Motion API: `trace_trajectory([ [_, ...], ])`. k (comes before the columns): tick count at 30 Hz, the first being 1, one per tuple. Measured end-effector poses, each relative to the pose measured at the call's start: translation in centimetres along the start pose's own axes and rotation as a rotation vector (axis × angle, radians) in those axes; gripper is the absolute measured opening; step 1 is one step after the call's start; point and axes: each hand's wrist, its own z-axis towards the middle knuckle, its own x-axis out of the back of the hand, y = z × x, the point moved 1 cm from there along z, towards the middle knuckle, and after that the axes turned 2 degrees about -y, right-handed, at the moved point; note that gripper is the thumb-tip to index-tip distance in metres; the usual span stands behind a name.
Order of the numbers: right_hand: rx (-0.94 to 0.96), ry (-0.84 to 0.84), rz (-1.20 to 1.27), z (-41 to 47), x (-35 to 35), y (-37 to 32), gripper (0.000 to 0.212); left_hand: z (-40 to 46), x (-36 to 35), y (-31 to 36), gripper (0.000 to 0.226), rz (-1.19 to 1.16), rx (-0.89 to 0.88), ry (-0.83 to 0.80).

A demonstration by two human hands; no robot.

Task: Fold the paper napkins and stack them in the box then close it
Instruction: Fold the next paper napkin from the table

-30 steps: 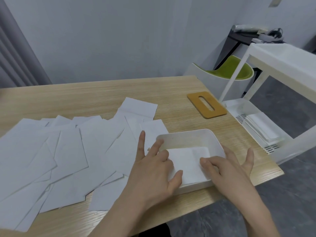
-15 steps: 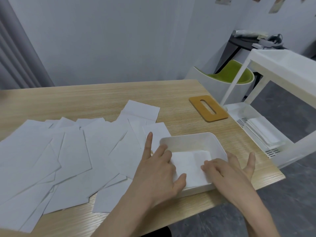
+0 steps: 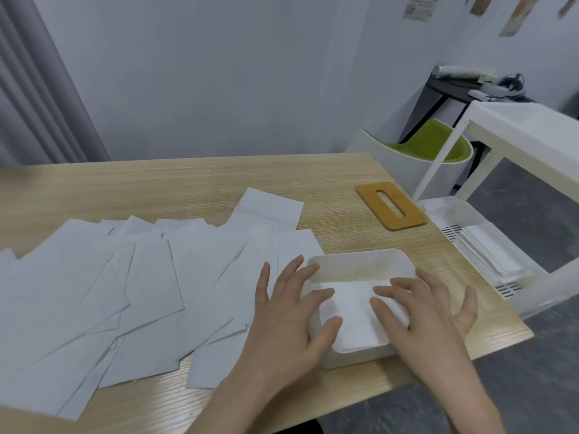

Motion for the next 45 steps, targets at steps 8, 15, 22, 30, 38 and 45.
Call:
trace_trajectory([
  [8, 0.160, 0.019, 0.151, -0.1, -0.7, -4.5, 0.026, -2.3, 2.6, -2.8, 0.057, -0.141, 0.090, 0.096],
  [15, 0.303, 0.029, 0.308, 0.1, -1.9, -10.2, 0.030, -5.2, 5.3, -7.8, 0.045, -0.135, 0.237, 0.161],
  [22, 0.378, -0.083, 0.320, -0.1, -4.2, -14.3, 0.026, -7.5, 6.6, -11.7, 0.044, -0.093, 0.321, 0.229],
  [30, 0.339, -0.258, 0.415, 0.4, -6.9, -16.0, 0.032, -8.7, 5.8, -15.1, 0.060, 0.046, 0.356, 0.184],
  [38, 0.092, -0.481, 0.577, 1.2, -9.2, -16.8, 0.045, -9.0, 4.5, -15.8, 0.047, 0.122, 0.318, 0.200],
  [45, -0.050, -0.562, 0.661, 2.1, -10.6, -17.8, 0.028, -8.9, 4.4, -16.1, 0.047, 0.142, 0.297, 0.203],
])
